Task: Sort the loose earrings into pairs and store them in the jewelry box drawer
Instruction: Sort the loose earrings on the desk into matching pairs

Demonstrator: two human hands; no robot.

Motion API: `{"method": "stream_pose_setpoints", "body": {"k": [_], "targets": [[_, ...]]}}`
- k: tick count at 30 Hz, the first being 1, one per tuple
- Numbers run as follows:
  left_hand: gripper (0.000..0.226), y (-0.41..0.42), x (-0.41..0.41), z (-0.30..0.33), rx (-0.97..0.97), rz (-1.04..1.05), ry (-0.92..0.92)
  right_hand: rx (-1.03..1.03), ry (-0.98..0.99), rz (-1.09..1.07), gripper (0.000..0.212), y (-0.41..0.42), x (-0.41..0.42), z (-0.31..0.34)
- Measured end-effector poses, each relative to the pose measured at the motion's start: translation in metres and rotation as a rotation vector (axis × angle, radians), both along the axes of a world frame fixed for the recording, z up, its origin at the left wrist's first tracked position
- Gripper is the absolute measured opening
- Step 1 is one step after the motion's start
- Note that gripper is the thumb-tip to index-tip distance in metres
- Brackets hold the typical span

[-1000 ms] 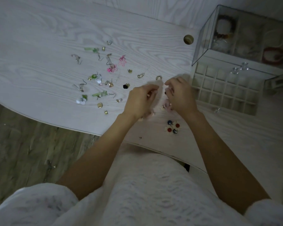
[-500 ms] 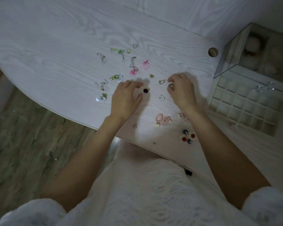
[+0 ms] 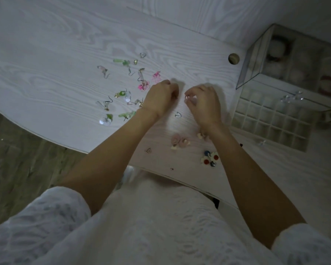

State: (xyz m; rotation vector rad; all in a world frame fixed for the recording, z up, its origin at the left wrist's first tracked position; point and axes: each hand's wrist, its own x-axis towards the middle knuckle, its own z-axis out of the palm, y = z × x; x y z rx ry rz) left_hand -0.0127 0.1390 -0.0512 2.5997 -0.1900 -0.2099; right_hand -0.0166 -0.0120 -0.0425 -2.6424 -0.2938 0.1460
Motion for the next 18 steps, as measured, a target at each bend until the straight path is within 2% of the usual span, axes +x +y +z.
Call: {"method": "stream_pose_setpoints", "body": {"k": [4, 6, 8, 11, 14, 18], "targets": [[0.008, 0.008, -0.02, 0.013, -0.123, 0.071, -0.078, 0.247, 0.046, -0.06, 0.014, -0.016, -0.015, 0.024], [0.006, 0.009, -0.04, 0.024, -0.246, 0.163, -0.098, 0.365, 0.076, -0.113, 0.011, -0.024, -0.033, 0.034], [0.004, 0.003, -0.067, 0.032, -0.357, 0.241, -0.089, 0.405, 0.091, -0.124, 0.013, -0.031, -0.056, 0.036], [0.008, -0.013, -0.109, 0.034, -0.453, 0.278, -0.007, 0.37, 0.15, -0.063, 0.018, -0.038, -0.093, 0.026], [0.01, -0.03, -0.145, 0.023, -0.497, 0.264, 0.068, 0.256, 0.134, 0.022, 0.012, -0.048, -0.129, 0.012], [0.01, -0.048, -0.181, 0.001, -0.199, 0.174, -0.115, 0.039, 0.029, 0.147, 0.012, -0.058, -0.15, -0.002]]}}
